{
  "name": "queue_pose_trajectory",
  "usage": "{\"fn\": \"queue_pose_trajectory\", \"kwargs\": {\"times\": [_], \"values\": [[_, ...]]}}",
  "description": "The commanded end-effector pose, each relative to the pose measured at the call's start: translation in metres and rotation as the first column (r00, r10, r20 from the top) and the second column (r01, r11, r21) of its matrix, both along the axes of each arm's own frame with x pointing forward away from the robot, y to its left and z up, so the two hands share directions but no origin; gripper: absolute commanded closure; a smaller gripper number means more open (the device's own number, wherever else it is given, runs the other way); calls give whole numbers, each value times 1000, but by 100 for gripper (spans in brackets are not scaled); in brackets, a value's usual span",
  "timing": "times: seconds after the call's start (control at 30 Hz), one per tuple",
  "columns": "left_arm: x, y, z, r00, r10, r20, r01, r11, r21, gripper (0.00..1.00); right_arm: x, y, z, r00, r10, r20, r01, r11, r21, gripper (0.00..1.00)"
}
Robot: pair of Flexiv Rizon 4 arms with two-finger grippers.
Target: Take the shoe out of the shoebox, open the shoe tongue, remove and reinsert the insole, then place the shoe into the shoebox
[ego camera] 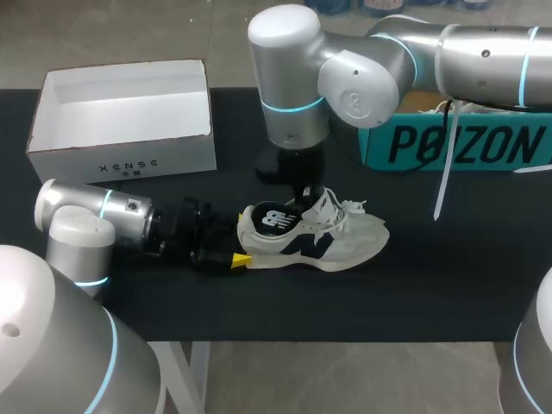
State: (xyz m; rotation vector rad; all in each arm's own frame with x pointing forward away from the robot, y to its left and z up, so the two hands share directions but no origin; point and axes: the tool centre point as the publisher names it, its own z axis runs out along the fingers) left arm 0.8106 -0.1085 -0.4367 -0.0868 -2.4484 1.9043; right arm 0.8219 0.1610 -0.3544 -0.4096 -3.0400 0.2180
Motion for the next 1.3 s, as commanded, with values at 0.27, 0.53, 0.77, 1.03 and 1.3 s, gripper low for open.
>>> {"fn": "queue_pose_trajectory", "kwargs": {"times": [0.27, 0.53, 0.77, 1.03, 1.3], "values": [[0, -1, -4, 1000, 2, 1, -2, 1000, 0, 100, 3, -2, 6, 1000, -5, 7, 4, 1000, 15, 100], [0, -1, -4, 1000, 2, 1, -2, 1000, 0, 100, 6, 22, -6, 999, 31, -22, -30, 998, 49, 100], [0, -1, -4, 1000, 2, 1, -2, 1000, 0, 100, 11, 45, -3, 997, 72, -20, -71, 996, 59, 100], [0, -1, -4, 1000, 2, 1, -2, 1000, 0, 100, 16, 43, 14, 997, 75, 13, -75, 994, 81, 100], [0, -1, -4, 1000, 2, 1, -2, 1000, 0, 100, 18, 19, 34, 998, 24, 50, -30, 992, 122, 100]]}}
